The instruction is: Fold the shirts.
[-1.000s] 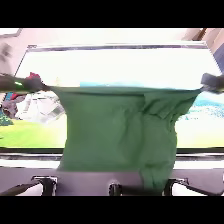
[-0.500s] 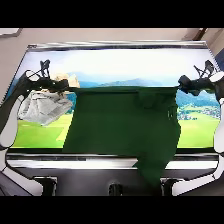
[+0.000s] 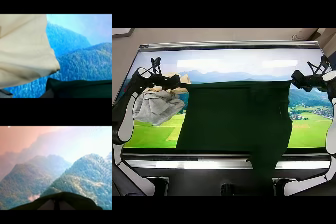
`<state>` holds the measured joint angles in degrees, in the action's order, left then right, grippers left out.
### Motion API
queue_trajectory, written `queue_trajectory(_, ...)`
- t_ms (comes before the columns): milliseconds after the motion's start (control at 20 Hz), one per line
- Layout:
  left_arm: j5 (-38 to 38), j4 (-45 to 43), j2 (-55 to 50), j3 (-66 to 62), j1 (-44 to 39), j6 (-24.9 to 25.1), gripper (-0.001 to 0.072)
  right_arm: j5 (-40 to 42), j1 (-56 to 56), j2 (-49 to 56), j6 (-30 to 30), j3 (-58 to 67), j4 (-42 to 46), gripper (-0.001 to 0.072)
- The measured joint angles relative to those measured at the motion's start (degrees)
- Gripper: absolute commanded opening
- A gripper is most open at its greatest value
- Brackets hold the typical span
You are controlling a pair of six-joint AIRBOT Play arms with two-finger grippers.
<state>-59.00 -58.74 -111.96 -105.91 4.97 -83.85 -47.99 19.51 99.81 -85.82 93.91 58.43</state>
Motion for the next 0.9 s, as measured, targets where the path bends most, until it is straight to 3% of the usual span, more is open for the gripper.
queue_trajectory(350,-3.4,-0.3,-0.2,-0.5,0.2,-0.1,0.0030,0.2,-2.8,0.3,1.5,0.0,0.1,0.0039)
queue_trajectory(650,-24.1,-1.5,0.5,-0.5,1.0,2.7,0.0029,-22.2,-1.7,-3.9,-2.0,-1.2,10.1,0.0038)
queue_trajectory(900,-35.2,-4.9,-0.1,-0.5,0.0,2.4,0.0029,-29.1,-1.6,-3.3,-3.9,-4.5,13.9,0.0038)
